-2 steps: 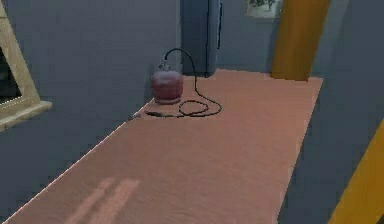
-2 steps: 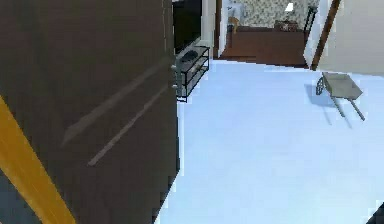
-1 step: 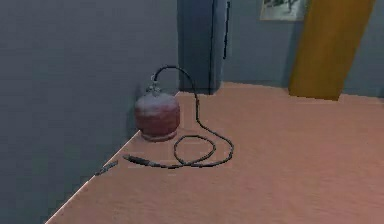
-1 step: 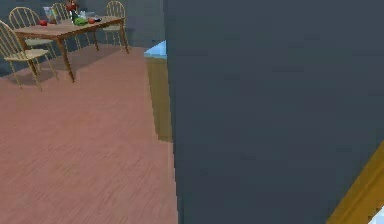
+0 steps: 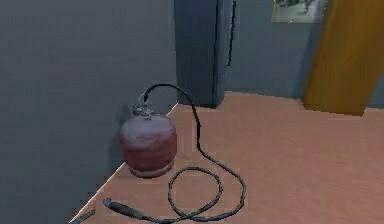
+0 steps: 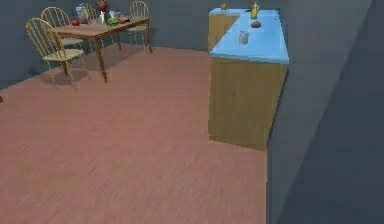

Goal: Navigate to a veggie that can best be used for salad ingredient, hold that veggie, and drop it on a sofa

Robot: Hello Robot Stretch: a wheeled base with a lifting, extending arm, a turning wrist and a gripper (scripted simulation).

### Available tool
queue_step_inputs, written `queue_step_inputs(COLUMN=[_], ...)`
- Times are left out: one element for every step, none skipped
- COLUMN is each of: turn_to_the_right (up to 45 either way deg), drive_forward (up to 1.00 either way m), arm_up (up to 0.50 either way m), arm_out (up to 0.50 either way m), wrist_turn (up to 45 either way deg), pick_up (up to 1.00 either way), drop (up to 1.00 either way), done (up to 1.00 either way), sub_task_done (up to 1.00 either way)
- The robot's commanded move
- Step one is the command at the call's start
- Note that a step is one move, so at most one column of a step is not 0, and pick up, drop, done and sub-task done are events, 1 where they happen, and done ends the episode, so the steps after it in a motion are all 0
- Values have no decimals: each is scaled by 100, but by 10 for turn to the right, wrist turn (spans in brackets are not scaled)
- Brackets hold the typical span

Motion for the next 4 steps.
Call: queue_step_inputs(turn_to_the_right=[450, 150, 0, 210], drive_forward=[0, 0, 45, 0], arm_up=[0, 0, 0, 0], arm_out=[0, 0, 0, 0], wrist_turn=[0, 0, 0, 0], pick_up=[0, 0, 0, 0], drop=[0, 0, 0, 0], done=[0, 0, 0, 0], sub_task_done=[0, 0, 0, 0])
